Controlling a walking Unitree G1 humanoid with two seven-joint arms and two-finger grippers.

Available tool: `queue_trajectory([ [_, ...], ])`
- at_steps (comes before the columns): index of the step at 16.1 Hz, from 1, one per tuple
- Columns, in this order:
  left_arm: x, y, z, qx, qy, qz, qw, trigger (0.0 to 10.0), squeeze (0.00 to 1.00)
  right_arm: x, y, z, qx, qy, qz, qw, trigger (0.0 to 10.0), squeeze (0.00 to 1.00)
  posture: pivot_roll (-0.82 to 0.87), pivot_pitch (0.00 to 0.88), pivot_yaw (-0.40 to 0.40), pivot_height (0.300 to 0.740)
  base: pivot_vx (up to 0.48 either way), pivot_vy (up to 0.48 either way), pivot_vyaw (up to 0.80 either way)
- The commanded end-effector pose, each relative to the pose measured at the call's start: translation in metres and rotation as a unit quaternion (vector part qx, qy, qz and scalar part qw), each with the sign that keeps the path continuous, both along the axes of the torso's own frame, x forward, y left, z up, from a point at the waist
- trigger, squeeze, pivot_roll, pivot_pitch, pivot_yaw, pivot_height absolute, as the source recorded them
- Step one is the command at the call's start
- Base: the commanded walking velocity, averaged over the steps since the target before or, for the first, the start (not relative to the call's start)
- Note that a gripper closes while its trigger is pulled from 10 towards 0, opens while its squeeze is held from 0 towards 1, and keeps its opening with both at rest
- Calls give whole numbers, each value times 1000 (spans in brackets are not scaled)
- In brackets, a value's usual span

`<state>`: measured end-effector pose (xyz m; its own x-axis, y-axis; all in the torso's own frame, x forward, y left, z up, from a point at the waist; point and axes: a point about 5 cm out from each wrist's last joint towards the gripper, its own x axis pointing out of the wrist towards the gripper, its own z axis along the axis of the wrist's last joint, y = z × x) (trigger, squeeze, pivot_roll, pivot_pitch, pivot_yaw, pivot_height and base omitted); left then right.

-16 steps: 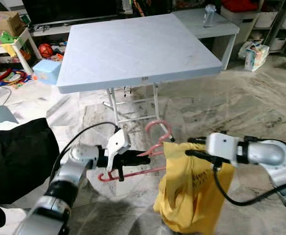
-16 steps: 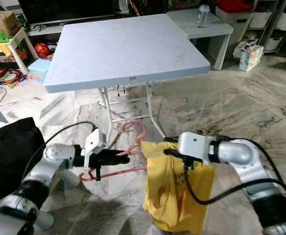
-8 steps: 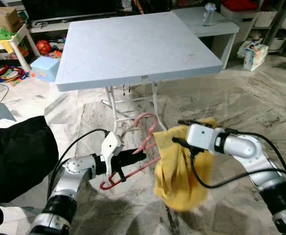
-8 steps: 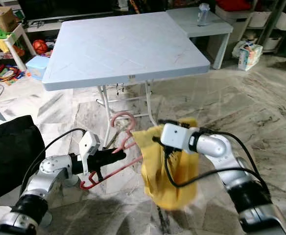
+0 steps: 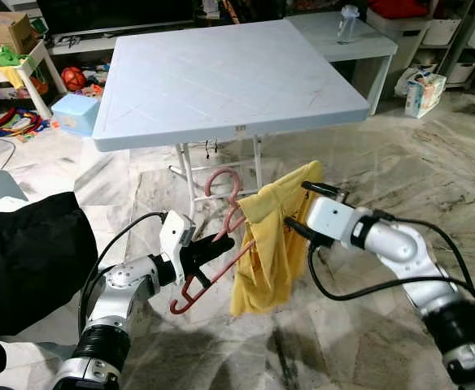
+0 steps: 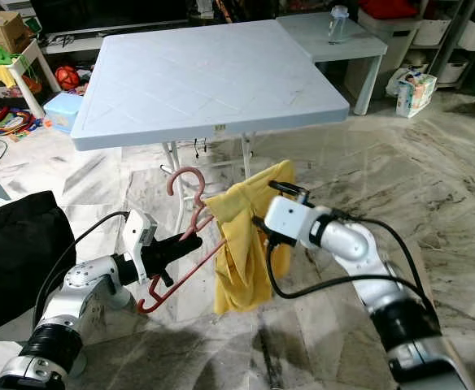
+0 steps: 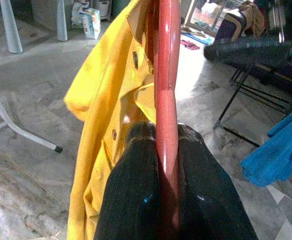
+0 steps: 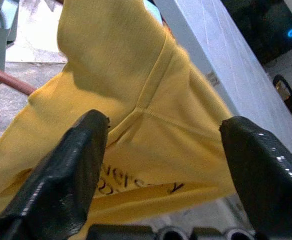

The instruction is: Hang hanger

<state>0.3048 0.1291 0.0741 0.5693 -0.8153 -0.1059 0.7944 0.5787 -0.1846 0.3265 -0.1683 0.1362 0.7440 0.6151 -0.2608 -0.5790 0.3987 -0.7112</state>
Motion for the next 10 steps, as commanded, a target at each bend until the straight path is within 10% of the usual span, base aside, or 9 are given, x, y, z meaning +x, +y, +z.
queue_trajectory([
  [1, 7, -1, 19, -15, -37, 3, 999, 0, 0, -2, -3, -1, 24, 12, -12, 1000, 10000, 1000, -98, 36, 10, 740, 0, 0, 0],
  [6, 7, -7, 40, -21, -58, -55, 997, 0, 0, -32, -4, -55, 100, 172, -73, 977, 10000, 992, -100, 45, 15, 740, 0, 0, 0],
  [8, 9, -9, 48, -23, -63, -63, 996, 0, 0, -34, 3, -59, 131, 186, -96, 969, 10000, 27, -98, 49, 20, 740, 0, 0, 0],
  [10, 10, -13, 52, -29, -62, -65, 996, 78, 0, -33, 15, -60, 190, 196, -138, 952, 10000, 0, -96, 50, 21, 740, 0, 0, 0],
])
